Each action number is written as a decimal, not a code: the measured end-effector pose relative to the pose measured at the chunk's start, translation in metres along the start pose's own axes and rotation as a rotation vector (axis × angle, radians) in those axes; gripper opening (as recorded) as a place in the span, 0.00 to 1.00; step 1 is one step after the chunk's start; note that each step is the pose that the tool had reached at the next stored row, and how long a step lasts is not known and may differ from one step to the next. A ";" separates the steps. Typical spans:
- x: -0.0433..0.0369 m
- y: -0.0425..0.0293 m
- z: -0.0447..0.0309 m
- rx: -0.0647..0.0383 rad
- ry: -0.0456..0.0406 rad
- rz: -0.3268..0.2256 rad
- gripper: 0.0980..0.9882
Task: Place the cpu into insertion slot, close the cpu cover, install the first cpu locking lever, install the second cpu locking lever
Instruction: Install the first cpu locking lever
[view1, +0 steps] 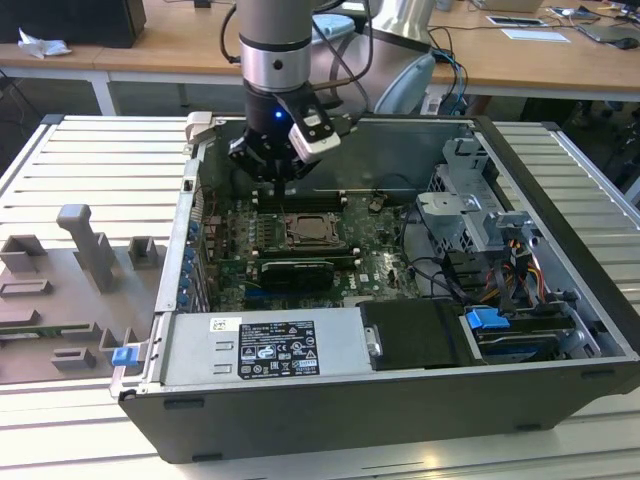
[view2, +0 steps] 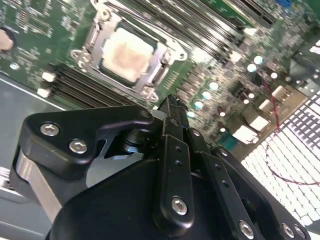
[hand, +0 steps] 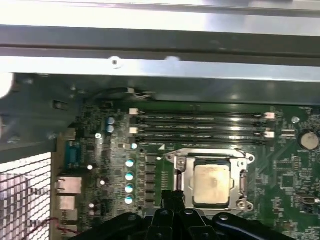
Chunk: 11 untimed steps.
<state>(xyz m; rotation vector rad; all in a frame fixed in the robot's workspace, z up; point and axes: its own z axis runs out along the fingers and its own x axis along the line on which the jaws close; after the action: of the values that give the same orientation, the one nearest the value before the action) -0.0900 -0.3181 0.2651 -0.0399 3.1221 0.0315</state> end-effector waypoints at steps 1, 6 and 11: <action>0.0040 0.0003 0.0004 0.000 -0.0005 0.000 0.01; 0.0138 0.0088 0.0036 0.000 -0.0009 0.000 0.01; 0.0161 0.0194 0.0068 0.000 -0.0008 0.000 0.01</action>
<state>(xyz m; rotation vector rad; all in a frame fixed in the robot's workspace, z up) -0.1065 -0.2991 0.2584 -0.0404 3.1212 0.0314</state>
